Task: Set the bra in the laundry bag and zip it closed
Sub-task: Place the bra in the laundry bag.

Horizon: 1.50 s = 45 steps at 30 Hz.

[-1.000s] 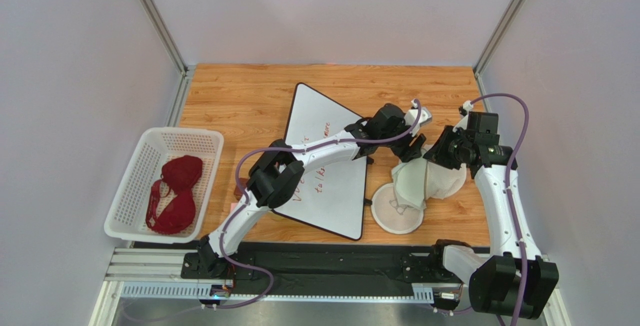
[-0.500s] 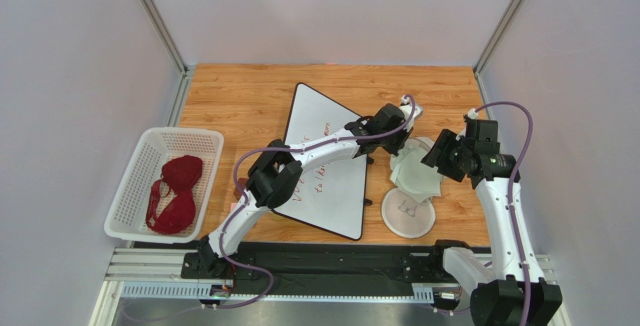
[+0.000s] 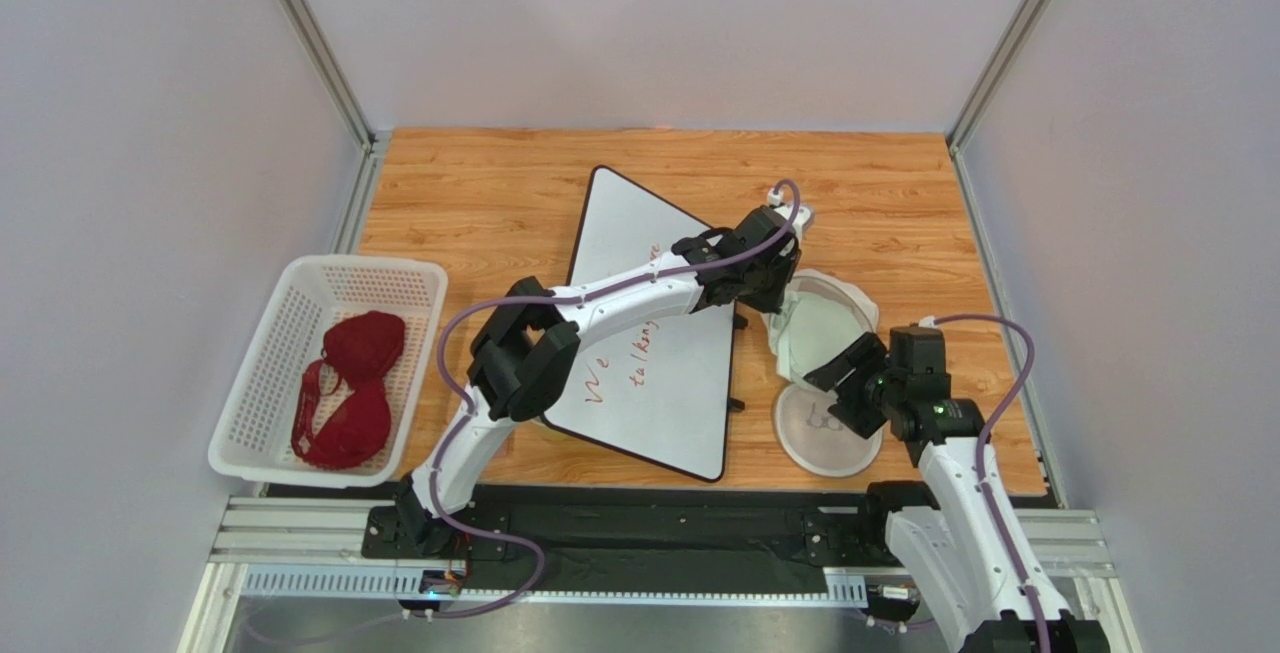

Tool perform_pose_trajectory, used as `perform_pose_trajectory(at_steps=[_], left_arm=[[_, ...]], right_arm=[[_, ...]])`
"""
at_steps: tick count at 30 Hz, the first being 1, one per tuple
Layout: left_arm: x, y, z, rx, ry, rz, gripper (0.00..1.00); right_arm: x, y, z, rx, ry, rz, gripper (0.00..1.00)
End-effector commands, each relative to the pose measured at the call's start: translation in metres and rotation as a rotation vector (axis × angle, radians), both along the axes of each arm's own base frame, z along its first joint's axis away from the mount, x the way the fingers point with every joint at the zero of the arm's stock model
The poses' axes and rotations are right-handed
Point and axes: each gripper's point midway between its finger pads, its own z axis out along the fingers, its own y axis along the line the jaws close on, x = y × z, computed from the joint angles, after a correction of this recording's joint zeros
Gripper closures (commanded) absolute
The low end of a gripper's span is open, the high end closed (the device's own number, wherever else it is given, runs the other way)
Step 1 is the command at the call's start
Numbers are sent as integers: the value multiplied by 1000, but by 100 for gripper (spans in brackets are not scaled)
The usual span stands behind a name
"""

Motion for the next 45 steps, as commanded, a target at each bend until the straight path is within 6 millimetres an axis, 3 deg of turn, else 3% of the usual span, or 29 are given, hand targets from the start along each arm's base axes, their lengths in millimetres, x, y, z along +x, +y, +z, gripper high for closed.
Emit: perform_pose_trajectory(at_steps=[1, 4, 12, 17, 20, 22, 23, 26, 30, 36, 45], left_arm=[[-13, 2, 30, -58, 33, 4, 100], [-18, 2, 32, -63, 44, -9, 100], [-36, 3, 27, -75, 100, -66, 100], [-49, -2, 30, -102, 145, -114, 100], [-58, -5, 31, -118, 174, -145, 99], [-64, -8, 34, -138, 191, -169, 98], [-70, -10, 37, -152, 211, -187, 98], [-82, -14, 41, -172, 237, -223, 99], [-93, -19, 46, -211, 294, -254, 99], [-98, -22, 54, -233, 322, -281, 99], [-119, -48, 86, -404, 466, -379, 99]], right_arm=[[34, 6, 7, 135, -131, -143, 34], [38, 4, -4, 141, -129, -175, 36], [62, -7, -1, 84, -253, -188, 51], [74, -5, -2, 106, -302, -193, 71], [81, -8, -3, 90, -319, -199, 79], [90, -9, 2, 79, -355, -194, 80], [91, -9, -6, 75, -329, -194, 82], [103, -7, -3, 83, -361, -181, 84], [113, -2, -13, 84, -343, -142, 87], [131, 5, -5, 74, -365, -35, 88], [166, 3, 15, 51, -399, 53, 82]])
